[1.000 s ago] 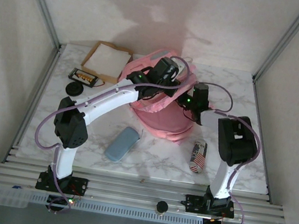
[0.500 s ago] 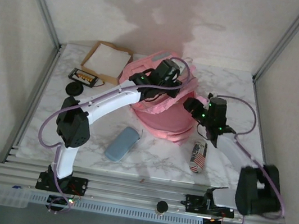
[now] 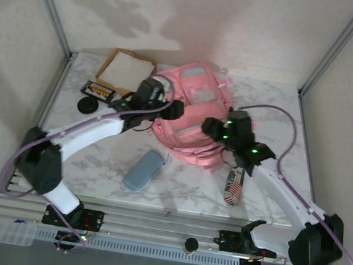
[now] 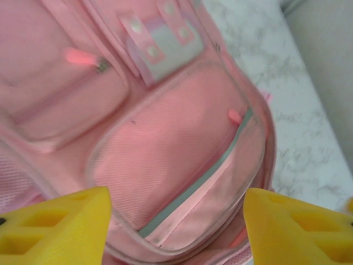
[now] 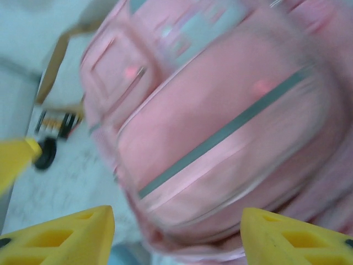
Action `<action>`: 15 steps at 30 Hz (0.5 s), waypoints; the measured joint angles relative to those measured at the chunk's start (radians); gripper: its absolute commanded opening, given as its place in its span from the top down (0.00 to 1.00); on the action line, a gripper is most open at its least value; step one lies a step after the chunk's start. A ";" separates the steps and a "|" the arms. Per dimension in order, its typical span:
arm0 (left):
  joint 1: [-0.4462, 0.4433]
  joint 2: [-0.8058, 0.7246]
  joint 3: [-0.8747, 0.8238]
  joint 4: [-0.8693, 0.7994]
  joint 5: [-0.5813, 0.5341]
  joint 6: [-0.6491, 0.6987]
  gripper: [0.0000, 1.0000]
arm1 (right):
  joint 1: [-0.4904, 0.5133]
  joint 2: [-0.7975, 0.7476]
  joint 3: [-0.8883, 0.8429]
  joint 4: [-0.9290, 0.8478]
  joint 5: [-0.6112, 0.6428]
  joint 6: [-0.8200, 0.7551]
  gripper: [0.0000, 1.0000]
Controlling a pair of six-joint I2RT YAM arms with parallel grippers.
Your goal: Pack books, pencil case, and school supplies into a backpack
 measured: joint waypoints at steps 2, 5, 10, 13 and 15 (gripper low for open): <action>0.032 -0.101 -0.075 0.038 -0.020 -0.026 0.32 | 0.101 0.080 0.023 -0.004 0.011 0.027 0.37; 0.085 -0.197 -0.169 0.074 -0.050 -0.062 0.31 | 0.226 0.207 0.043 0.003 0.019 0.071 0.36; 0.185 -0.220 -0.281 0.082 -0.077 -0.117 0.31 | 0.293 0.356 0.044 0.065 0.011 0.125 0.36; 0.213 -0.220 -0.327 0.084 -0.094 -0.153 0.30 | 0.280 0.407 0.044 0.104 0.020 0.127 0.36; 0.219 -0.220 -0.344 0.085 -0.100 -0.182 0.29 | 0.256 0.424 0.031 0.136 0.025 0.123 0.36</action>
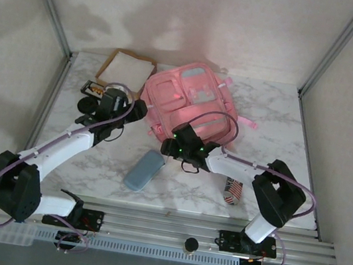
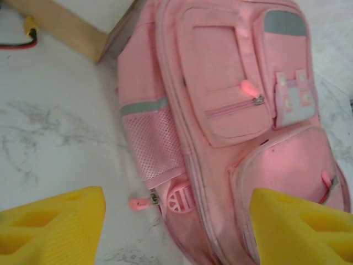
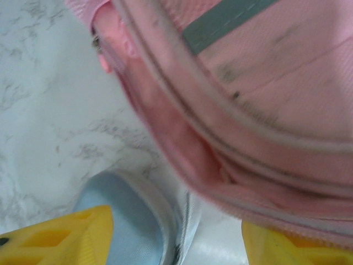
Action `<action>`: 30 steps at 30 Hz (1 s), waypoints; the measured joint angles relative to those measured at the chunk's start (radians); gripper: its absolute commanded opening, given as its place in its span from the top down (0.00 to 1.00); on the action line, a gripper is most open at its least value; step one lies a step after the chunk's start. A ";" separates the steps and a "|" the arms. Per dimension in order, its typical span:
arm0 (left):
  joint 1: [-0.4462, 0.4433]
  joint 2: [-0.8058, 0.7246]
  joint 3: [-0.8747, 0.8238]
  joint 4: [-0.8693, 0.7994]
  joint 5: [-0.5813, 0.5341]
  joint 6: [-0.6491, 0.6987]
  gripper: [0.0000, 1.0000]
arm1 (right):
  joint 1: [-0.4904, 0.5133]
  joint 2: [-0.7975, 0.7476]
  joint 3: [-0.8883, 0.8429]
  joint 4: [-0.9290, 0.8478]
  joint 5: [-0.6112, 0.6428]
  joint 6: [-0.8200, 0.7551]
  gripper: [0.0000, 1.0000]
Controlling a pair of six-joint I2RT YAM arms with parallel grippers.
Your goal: Pack books, pencil case, and school supplies into a backpack
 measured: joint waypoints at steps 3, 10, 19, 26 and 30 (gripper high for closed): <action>0.004 0.000 -0.010 0.008 -0.004 -0.039 0.27 | -0.064 -0.016 -0.063 0.051 0.001 -0.023 0.36; 0.008 0.023 -0.043 0.089 0.003 -0.132 0.26 | -0.357 -0.068 -0.137 0.090 -0.003 -0.182 0.36; -0.026 0.051 -0.098 0.180 0.032 -0.243 0.26 | -0.235 -0.150 -0.051 -0.050 0.027 -0.234 0.43; -0.059 0.057 -0.102 0.217 0.032 -0.277 0.26 | -0.080 0.000 0.032 -0.032 -0.011 -0.150 0.55; -0.061 0.057 -0.102 0.216 0.032 -0.277 0.26 | -0.081 0.085 0.029 0.029 -0.033 -0.100 0.57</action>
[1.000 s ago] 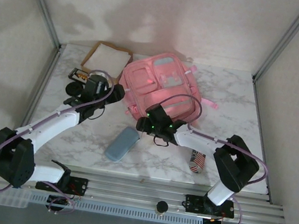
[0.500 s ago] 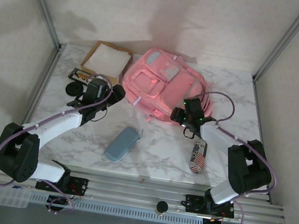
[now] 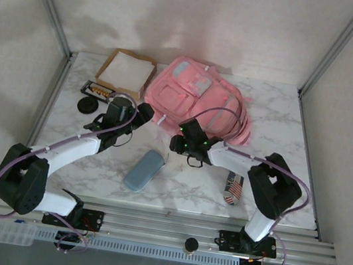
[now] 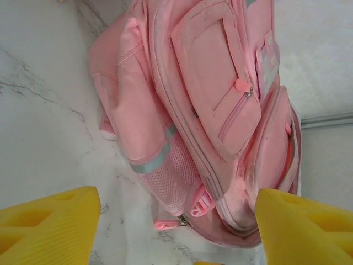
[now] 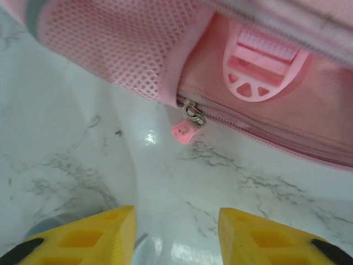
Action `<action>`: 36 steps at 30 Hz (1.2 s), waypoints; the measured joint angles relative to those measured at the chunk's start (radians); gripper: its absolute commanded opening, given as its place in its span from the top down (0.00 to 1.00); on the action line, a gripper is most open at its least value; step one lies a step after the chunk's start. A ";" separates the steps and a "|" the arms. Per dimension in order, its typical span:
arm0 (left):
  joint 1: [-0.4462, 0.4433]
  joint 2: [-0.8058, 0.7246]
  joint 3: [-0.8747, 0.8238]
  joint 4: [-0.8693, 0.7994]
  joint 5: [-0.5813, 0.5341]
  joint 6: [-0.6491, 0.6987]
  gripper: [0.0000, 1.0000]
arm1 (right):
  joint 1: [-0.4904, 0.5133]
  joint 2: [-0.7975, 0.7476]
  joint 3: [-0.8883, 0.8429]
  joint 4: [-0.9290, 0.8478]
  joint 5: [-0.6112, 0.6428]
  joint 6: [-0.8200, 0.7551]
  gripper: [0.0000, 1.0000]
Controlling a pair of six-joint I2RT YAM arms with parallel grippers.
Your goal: Pack books, pencil case, and school supplies into a backpack
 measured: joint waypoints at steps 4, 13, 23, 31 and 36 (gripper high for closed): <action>-0.001 0.000 0.000 0.000 0.000 0.000 0.26 | 0.000 0.048 -0.002 0.086 -0.024 0.043 0.58; -0.013 0.022 0.000 0.000 0.000 0.001 0.26 | 0.000 0.076 -0.085 0.229 -0.024 0.184 0.62; -0.029 0.041 0.000 0.000 -0.003 0.004 0.24 | -0.005 0.120 -0.087 0.332 0.034 0.277 0.69; -0.033 0.047 0.000 0.000 -0.003 0.005 0.23 | -0.014 0.161 -0.076 0.406 0.064 0.296 0.78; -0.033 0.047 0.000 0.000 -0.003 0.008 0.22 | -0.015 0.165 -0.071 0.418 0.081 0.288 0.87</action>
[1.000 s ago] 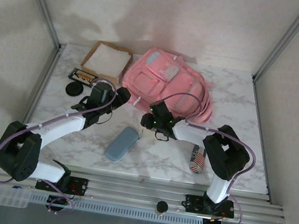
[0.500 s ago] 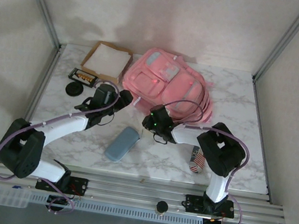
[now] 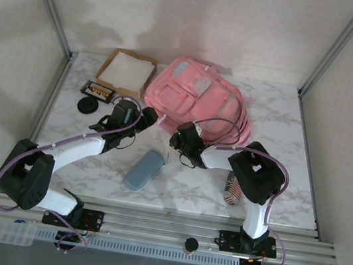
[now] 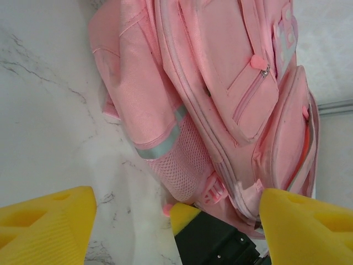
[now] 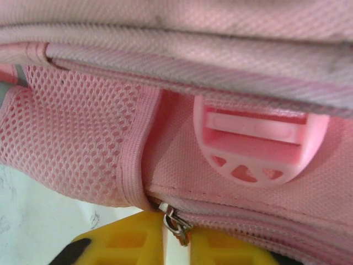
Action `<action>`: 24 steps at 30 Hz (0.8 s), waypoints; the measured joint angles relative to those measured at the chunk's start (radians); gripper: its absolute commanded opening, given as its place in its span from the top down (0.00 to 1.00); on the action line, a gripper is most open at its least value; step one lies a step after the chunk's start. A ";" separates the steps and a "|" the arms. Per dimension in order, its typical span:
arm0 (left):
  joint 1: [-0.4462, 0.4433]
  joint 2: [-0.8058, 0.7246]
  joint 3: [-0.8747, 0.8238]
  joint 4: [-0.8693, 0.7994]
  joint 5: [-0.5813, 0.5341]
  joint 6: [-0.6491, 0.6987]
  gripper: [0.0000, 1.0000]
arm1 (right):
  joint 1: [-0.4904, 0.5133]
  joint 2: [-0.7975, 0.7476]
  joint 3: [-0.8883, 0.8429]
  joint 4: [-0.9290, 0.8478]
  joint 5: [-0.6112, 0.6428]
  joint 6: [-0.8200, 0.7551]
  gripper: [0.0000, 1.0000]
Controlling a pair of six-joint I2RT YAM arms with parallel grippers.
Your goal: Pack books, pencil case, and school supplies into a backpack
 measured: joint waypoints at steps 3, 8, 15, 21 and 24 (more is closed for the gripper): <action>-0.001 0.000 0.000 0.000 0.000 0.000 0.21 | 0.000 0.000 0.000 0.006 0.011 -0.014 0.90; -0.012 0.000 0.000 0.001 -0.004 -0.006 0.21 | 0.000 -0.004 0.000 0.002 0.020 -0.050 0.97; -0.072 0.071 0.000 0.069 -0.008 -0.065 0.28 | -0.001 -0.079 0.009 -0.072 0.024 -0.114 1.00; -0.119 0.171 0.002 0.132 -0.035 -0.158 0.37 | -0.005 -0.135 0.013 -0.153 0.012 -0.159 1.00; -0.128 0.231 0.006 0.185 -0.038 -0.201 0.38 | -0.008 -0.137 0.015 -0.180 0.002 -0.175 1.00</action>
